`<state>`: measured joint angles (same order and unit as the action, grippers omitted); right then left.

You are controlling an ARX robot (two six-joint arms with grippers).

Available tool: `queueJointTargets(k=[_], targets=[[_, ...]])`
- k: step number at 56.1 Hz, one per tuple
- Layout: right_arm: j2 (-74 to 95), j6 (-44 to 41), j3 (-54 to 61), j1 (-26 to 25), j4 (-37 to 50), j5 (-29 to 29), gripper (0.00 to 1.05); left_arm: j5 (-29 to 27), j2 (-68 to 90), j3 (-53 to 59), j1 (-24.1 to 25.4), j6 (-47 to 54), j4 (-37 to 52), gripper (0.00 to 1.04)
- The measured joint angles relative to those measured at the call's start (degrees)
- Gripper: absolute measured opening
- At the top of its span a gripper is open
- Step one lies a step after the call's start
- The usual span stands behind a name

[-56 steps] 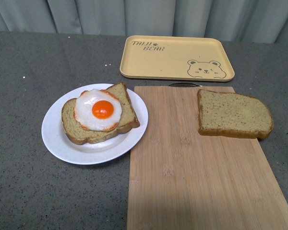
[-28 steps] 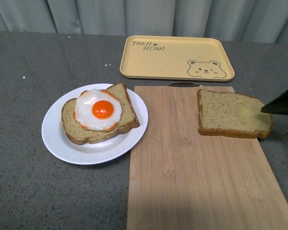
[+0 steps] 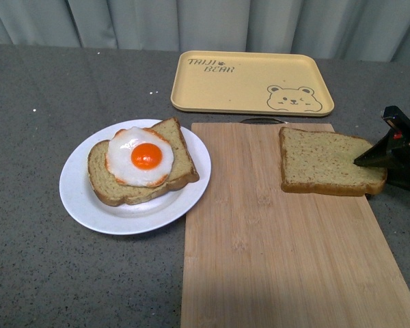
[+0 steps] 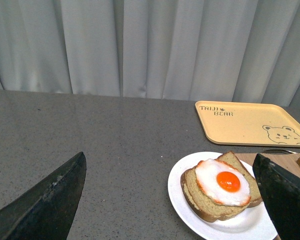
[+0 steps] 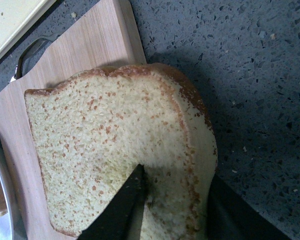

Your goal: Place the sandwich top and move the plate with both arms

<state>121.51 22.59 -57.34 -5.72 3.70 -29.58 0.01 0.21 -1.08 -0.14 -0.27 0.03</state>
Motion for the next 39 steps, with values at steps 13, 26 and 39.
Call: queueJointTargets(k=[13, 26, 39], targets=[[-2.5, 1.8, 1.9, 0.4, 1.5, -1.1, 0.03, 0.0, 0.0, 0.0, 0.0, 0.0, 0.0, 0.98], [-12.0, 8.6, 7.2, 3.7, 12.0, -8.0, 0.03, 0.0, 0.0, 0.0, 0.0, 0.0, 0.0, 0.98], [-13.5, 15.6, 7.5, 13.1, 20.8, -10.9, 0.03, 0.0, 0.0, 0.0, 0.0, 0.0, 0.0, 0.98]])
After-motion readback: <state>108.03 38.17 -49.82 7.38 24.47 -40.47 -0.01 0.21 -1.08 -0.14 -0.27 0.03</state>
